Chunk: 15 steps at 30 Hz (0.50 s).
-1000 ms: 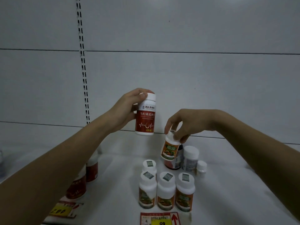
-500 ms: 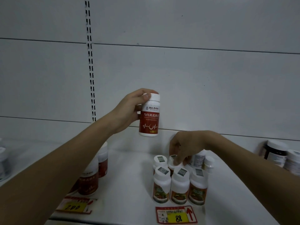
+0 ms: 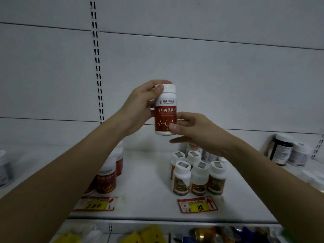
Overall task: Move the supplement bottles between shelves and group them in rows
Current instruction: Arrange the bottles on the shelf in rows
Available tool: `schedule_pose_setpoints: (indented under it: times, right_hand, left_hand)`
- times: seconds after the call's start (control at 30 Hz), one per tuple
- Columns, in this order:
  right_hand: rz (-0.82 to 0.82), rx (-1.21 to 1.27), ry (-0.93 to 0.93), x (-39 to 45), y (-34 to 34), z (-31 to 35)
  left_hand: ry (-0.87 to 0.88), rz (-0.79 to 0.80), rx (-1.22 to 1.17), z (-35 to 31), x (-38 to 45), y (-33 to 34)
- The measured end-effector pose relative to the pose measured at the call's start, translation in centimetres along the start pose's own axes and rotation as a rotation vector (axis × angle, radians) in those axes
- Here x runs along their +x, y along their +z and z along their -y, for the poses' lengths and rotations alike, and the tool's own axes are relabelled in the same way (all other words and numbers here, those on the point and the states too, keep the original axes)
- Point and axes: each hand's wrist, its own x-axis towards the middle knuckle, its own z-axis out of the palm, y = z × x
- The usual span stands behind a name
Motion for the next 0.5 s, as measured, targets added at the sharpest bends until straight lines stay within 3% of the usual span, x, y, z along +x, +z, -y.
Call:
schedule_pose_setpoints:
  times: [0.13,0.27,0.5]
  right_hand:
    - [-0.087,0.087,-0.040,-1.3,1.7,-0.1]
    - [-0.120,0.143,-0.051,-3.2,2.5,0.6]
    - [-0.045,-0.098,0.008,-9.1,4.7,2.6]
  left_hand:
    - [-0.025,-0.042,0.090,-0.3,-2.4,0.1]
    - [-0.047,0.012,0.358,0.0,-7.2,-0.3]
    - [-0.068,-0.043,0.431,-0.9,-14.4,2.4]
